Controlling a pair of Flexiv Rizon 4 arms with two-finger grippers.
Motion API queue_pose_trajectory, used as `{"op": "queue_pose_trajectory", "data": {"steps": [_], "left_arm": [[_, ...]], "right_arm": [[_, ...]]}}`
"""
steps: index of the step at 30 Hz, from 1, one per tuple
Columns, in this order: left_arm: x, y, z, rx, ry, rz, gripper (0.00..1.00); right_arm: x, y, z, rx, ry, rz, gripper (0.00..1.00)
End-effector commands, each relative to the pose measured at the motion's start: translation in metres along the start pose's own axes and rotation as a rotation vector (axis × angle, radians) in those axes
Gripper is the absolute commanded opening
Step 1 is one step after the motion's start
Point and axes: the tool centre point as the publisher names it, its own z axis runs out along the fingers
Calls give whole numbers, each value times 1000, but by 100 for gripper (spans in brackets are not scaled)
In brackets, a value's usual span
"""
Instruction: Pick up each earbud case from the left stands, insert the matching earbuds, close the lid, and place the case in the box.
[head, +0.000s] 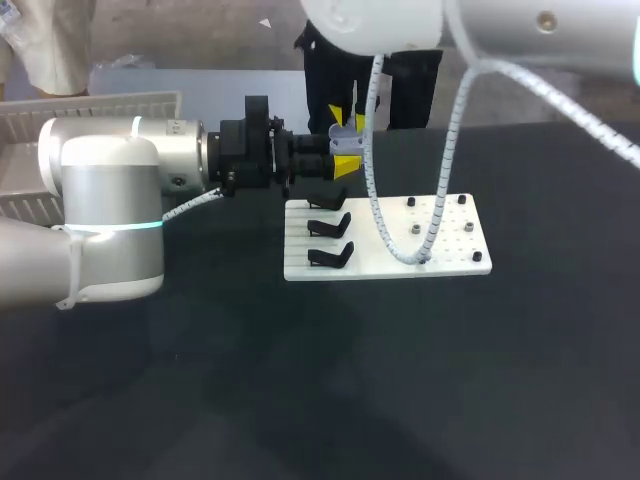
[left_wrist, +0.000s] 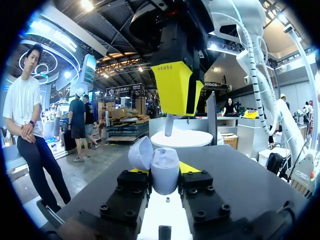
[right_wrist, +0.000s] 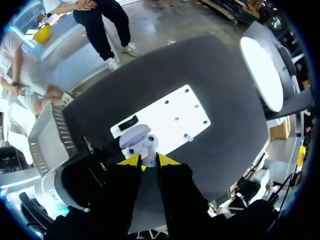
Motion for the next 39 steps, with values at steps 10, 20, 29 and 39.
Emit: {"op": "queue_pose_trajectory", "data": {"steps": [10, 20, 29, 39], "left_arm": [[1, -1, 0, -3, -5, 4, 0], [1, -1, 0, -3, -5, 4, 0], [1, -1, 0, -3, -5, 4, 0], [1, -1, 0, -3, -5, 4, 0]], "right_arm": [[-3, 2, 11, 66, -6, -11, 0], [-6, 1, 18, 75, -7, -9, 0], [-8, 2, 21, 76, -5, -11, 0], [-11, 2, 25, 77, 1, -13, 0]]}}
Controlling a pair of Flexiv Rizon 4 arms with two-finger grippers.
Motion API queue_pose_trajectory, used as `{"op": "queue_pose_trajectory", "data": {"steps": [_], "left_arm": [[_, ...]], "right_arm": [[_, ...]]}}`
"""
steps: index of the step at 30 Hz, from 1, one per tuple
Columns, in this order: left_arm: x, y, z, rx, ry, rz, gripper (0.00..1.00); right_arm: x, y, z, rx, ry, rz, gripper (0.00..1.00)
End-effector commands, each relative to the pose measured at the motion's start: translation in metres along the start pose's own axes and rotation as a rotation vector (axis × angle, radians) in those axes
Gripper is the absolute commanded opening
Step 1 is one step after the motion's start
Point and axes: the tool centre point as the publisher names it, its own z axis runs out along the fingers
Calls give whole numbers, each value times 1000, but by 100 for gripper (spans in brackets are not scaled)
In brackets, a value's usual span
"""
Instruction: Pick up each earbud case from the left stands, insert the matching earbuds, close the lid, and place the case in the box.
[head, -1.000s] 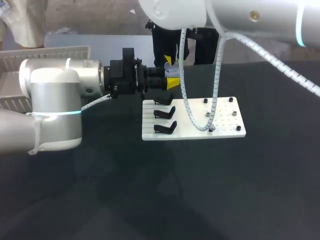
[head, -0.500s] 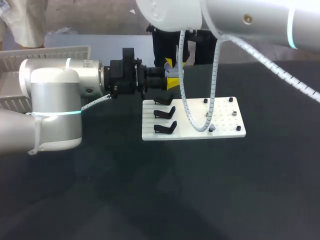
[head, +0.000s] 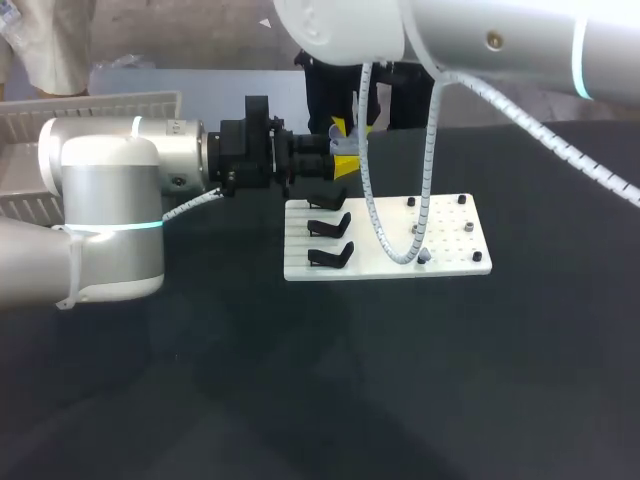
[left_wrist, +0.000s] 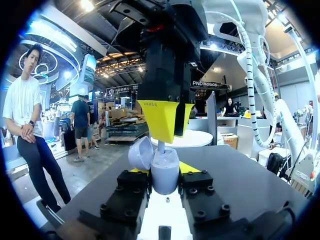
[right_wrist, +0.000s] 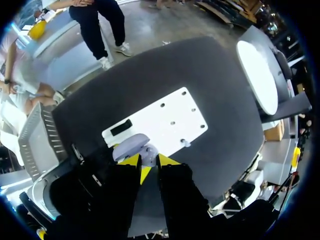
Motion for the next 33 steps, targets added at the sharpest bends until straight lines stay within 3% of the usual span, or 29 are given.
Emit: {"op": "queue_pose_trajectory", "data": {"steps": [1, 17, 18, 19, 20, 24, 25, 26, 33], "left_arm": [[1, 0, 0, -4, -5, 4, 0], [1, 0, 0, -4, -5, 4, 0], [1, 0, 0, -4, -5, 4, 0], [1, 0, 0, -4, -5, 4, 0], [1, 0, 0, -4, -5, 4, 0], [1, 0, 0, -4, -5, 4, 0], [1, 0, 0, -4, -5, 4, 0], [1, 0, 0, -4, -5, 4, 0], [1, 0, 0, -4, -5, 4, 0]], "right_arm": [[-2, 3, 2, 6, 7, -4, 0], [0, 3, 10, 10, 24, -16, 0], [1, 3, 10, 9, 24, -15, 15], [1, 2, 9, 7, 23, -16, 40], [2, 1, 9, 3, 20, -15, 52], [7, -3, 1, -32, 5, -21, 80], [10, -6, -2, -57, -3, -38, 93], [13, -7, -4, -74, -9, -55, 100], [47, -37, -9, -178, -92, -197, 100]]}}
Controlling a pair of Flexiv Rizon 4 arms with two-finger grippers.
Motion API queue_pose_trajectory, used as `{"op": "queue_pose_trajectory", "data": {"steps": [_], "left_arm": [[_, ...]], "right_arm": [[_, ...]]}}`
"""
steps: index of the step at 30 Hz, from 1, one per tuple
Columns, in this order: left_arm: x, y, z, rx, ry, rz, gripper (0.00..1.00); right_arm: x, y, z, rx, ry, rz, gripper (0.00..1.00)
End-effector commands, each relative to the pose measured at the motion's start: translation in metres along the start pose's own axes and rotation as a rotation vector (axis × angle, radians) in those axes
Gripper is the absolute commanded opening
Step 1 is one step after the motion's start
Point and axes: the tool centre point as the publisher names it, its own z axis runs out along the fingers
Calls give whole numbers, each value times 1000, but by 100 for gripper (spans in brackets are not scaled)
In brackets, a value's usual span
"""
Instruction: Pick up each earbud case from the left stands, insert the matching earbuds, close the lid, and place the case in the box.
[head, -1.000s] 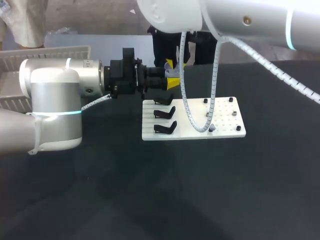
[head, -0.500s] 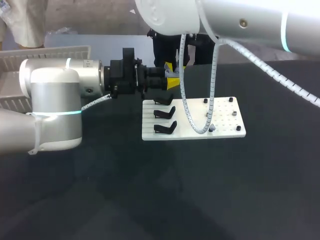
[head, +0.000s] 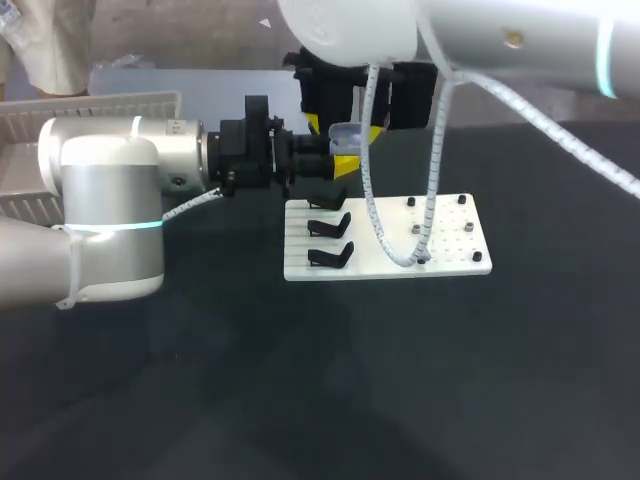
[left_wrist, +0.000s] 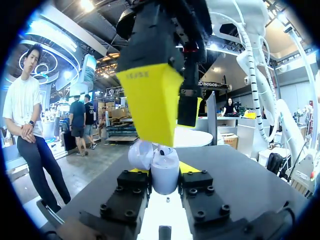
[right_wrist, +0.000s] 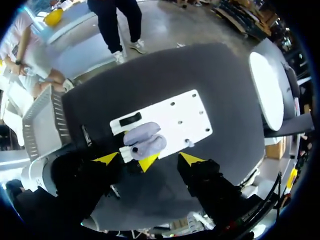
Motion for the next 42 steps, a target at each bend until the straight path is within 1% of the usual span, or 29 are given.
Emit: {"op": "queue_pose_trajectory", "data": {"steps": [1, 6, 10, 13, 16, 20, 23, 40, 41, 42], "left_arm": [[1, -1, 0, -4, -5, 4, 0], [1, -1, 0, -4, -5, 4, 0], [1, -1, 0, -4, -5, 4, 0], [1, -1, 0, -4, -5, 4, 0], [1, -1, 0, -4, -5, 4, 0], [1, -1, 0, -4, -5, 4, 0], [1, -1, 0, -4, -5, 4, 0], [1, -1, 0, -4, -5, 4, 0], [1, -1, 0, -4, -5, 4, 0], [1, -1, 0, -4, -5, 4, 0]], "right_arm": [[42, -41, 1, -129, -109, -39, 100], [67, -62, -4, -163, -126, -88, 100], [85, -77, -4, -161, -151, -134, 100], [95, -87, -1, -150, -147, -154, 100], [101, -96, 3, -145, -151, -144, 100], [105, -108, 9, -140, -156, -119, 100], [108, -114, 14, -120, -173, -93, 100], [108, -114, 14, -120, -173, -93, 100], [106, -112, 23, -123, -162, -74, 100], [106, -110, 30, -113, -167, -83, 100]]}}
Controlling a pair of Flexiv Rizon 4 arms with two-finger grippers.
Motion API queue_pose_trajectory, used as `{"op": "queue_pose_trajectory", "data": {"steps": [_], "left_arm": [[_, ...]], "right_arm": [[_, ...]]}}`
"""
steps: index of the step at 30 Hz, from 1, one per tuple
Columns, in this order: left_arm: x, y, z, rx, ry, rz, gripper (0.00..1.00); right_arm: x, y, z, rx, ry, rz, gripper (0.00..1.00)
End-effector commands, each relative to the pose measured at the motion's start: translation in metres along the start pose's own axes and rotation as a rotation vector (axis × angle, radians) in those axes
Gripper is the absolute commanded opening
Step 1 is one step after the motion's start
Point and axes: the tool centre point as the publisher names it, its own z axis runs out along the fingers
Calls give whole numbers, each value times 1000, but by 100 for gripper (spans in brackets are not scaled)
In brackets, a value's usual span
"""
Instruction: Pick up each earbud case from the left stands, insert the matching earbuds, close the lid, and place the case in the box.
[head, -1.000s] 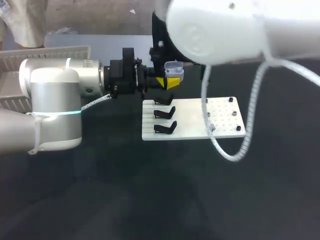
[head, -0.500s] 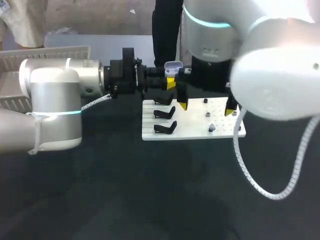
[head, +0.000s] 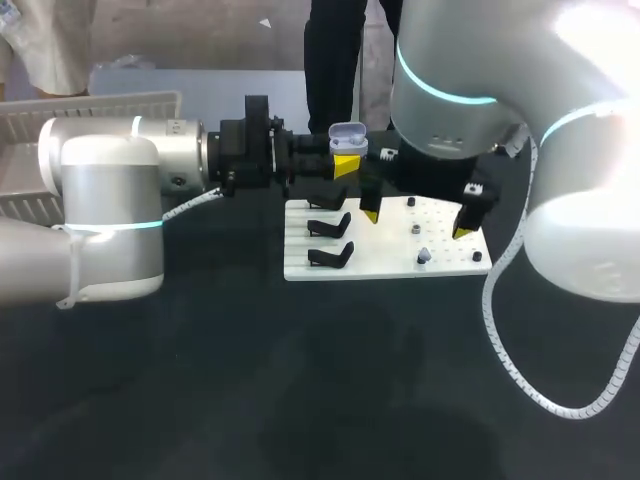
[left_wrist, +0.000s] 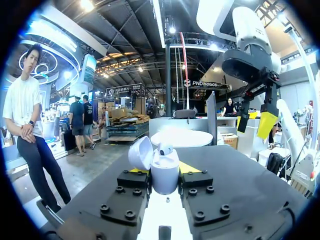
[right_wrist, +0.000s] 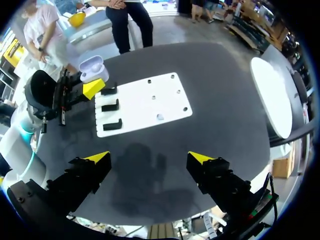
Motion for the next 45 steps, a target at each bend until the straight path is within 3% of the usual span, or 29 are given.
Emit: {"op": "queue_pose_trajectory", "data": {"steps": [1, 2, 9, 14, 21, 29, 38, 45], "left_arm": [[1, -1, 0, -4, -6, 4, 0], [1, -1, 0, -4, -6, 4, 0], [1, -1, 0, -4, -6, 4, 0], [1, -1, 0, -4, -6, 4, 0], [1, -1, 0, -4, -6, 4, 0], [1, -1, 0, -4, -6, 4, 0], [1, -1, 0, -4, -6, 4, 0], [1, -1, 0, -4, -6, 4, 0]], "right_arm": [[1, 0, 22, -25, 12, 34, 100], [0, -2, 28, -52, 54, 51, 100], [-6, -10, 78, -7, 66, 193, 100], [-15, -15, 112, -60, 114, 234, 100], [-30, -21, 149, -76, 37, 260, 100], [-40, -27, 163, -140, -11, 279, 100], [-39, -32, 163, -153, -10, 299, 98], [-36, -27, 160, -154, -6, 287, 84]]}}
